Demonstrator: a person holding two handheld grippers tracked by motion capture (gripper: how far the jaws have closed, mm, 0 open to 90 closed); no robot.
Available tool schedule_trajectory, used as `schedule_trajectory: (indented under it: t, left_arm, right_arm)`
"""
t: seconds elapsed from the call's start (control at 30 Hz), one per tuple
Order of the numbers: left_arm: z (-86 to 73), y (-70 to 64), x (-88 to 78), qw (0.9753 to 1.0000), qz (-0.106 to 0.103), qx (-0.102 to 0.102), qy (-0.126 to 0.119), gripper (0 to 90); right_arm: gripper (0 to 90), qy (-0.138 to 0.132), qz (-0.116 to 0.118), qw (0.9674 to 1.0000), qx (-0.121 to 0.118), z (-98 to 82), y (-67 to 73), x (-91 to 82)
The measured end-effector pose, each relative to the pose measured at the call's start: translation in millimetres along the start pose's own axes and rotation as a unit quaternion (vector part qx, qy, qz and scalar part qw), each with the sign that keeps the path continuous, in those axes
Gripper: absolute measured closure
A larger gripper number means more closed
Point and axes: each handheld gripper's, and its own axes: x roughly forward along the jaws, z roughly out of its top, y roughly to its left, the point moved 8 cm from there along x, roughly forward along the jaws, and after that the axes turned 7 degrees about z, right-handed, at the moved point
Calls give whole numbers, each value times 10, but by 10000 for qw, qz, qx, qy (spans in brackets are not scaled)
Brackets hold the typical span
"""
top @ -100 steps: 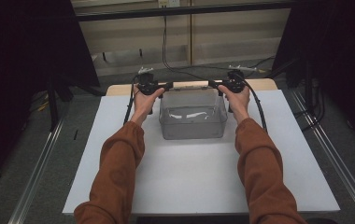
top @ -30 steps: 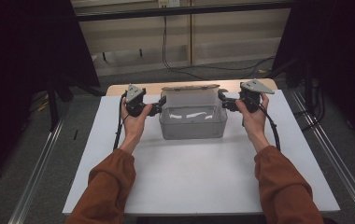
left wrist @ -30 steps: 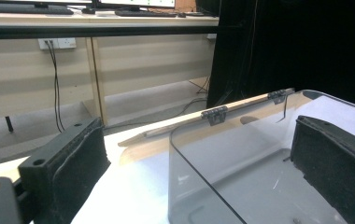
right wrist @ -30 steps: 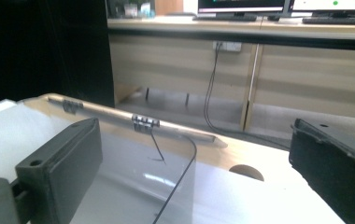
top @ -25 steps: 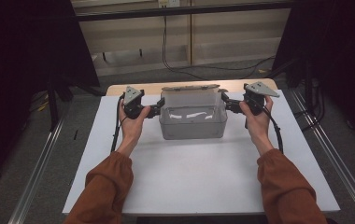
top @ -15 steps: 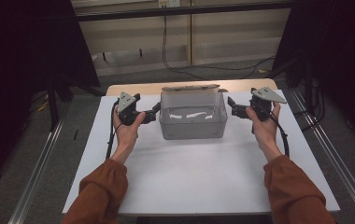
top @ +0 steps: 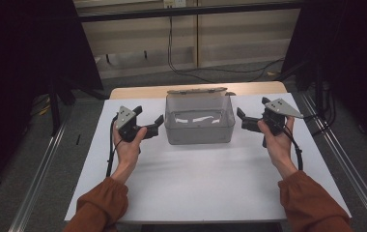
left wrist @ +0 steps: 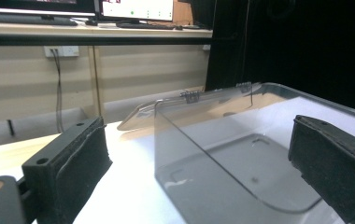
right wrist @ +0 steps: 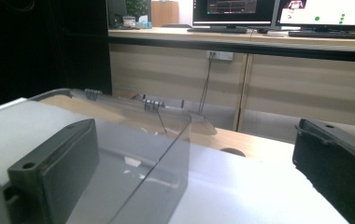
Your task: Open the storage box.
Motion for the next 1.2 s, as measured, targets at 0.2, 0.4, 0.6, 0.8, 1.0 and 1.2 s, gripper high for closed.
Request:
schedule_trajectory:
  t: [0.2,0.4,0.6,0.8,1.0,1.2]
  left_arm:
    - [-46,7,-133,10000,40,-31,27,47]
    - [-112,19,-292,9998,154,61,60,47]
    - [-174,36,-423,9995,312,-59,79,43]
    - [-245,42,-576,9994,346,-77,29,39]
    - [-290,72,-725,9988,478,-77,-26,37]
    - [-346,63,-842,9988,494,7,-15,37]
  right_arm:
    - [1,-70,-26,10000,-6,-78,42,-146]
    - [1,-49,-5,9999,106,-169,91,-261]
    - [2,-80,-16,9999,65,-201,139,-383]
    - [2,-129,-59,9998,100,-266,143,-506]
    - [4,-141,-102,9998,69,-325,142,-626]
    - [4,-168,-147,9998,6,-366,148,-750]
